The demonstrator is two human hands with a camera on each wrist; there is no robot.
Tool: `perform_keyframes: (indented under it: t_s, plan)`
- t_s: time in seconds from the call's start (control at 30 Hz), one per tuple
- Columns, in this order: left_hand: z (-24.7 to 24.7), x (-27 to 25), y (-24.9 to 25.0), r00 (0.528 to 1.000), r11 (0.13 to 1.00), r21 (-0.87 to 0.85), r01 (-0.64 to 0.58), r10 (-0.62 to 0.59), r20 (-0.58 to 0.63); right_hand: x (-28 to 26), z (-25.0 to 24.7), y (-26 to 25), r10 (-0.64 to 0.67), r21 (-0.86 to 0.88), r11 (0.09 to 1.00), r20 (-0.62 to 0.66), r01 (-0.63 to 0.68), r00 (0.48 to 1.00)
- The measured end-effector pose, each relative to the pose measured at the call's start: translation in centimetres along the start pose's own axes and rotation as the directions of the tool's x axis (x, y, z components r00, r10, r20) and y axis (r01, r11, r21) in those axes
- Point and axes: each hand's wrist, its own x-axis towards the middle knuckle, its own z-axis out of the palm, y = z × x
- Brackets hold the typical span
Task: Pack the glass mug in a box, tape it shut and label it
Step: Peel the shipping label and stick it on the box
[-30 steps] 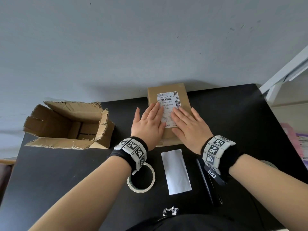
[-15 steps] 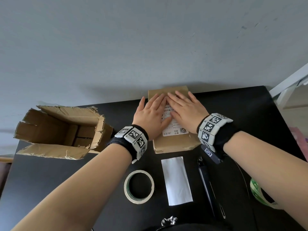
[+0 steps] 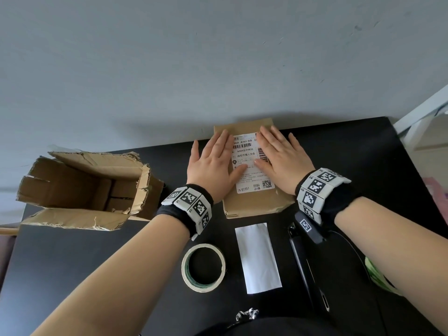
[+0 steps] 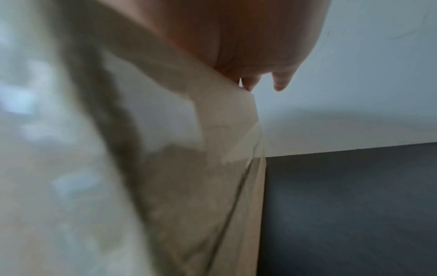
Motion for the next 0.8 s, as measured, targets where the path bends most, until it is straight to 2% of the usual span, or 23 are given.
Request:
perform_keyframes:
  t_s: [0.2, 0.47, 0.57, 0.67, 0.8]
  plan:
    - [-0.2, -0.3, 0.4, 0.998, 0.999, 0.048, 0.021, -0.024, 0.051, -3.6, 1.7, -0.5, -0.024, -0.043, 0.999, 0.009, 0.024, 1.000]
    - [0.2, -5.3, 1.1, 0.994, 0.993, 0.093, -0.075, 0.066, 0.091, -4.5, 2.0, -0.7, 0.004, -0.006, 1.000, -0.009, -0.004, 1.000]
    - [0.5, -6.1, 1.4, 0.994, 0.996, 0.066, -0.058, 0.052, 0.092, -4.8, 2.0, -1.6, 0.005, -0.085, 0.996, -0.042, -0.009, 0.999]
    - [0.6, -6.0, 1.5, 0.996, 0.999, 0.025, -0.043, 0.041, 0.082, -5.9, 2.7, -3.0, -0.080, -0.173, 0.983, -0.063, 0.068, 0.995]
    - [0.6, -6.0, 1.4, 0.994, 0.999, 0.017, -0.044, 0.042, 0.097, -7.7, 4.6, -3.6, -0.173, -0.183, 0.971, -0.089, 0.154, 0.981]
